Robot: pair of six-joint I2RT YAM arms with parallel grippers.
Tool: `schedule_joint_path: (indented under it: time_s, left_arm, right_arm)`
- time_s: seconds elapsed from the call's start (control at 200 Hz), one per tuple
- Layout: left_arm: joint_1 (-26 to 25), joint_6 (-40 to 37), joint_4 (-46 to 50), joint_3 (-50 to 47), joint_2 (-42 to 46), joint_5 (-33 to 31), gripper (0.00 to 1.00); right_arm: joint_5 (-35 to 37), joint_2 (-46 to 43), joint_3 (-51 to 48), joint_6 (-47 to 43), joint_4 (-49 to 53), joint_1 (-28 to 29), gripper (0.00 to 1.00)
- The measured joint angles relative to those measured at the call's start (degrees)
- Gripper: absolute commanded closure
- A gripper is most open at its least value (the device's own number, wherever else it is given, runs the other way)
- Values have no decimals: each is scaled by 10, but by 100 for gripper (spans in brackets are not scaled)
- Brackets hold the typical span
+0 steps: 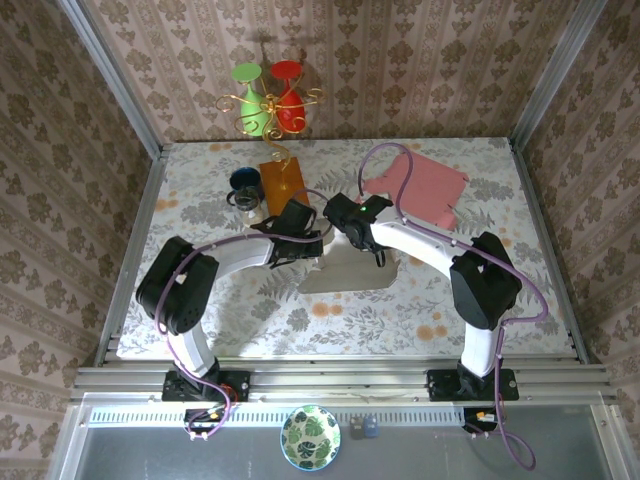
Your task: Fold the paper box
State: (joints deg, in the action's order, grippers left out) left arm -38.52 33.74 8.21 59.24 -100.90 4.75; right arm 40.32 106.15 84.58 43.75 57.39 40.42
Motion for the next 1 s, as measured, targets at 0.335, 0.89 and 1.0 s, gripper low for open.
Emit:
schedule_joint_path:
  time_s: [0.335,0.89,1.0]
  left_arm:
    - [-38,49,91,47,-20,-94,83]
    - [-45,80,177,119,-60,-122,100]
    - [-45,84,186,124,-62,-125,99]
  right_arm:
    - [2,2,0,11,5,8,100]
    - [-18,4,0,10,5,8,100]
    - [-21,4,0,10,4,8,100]
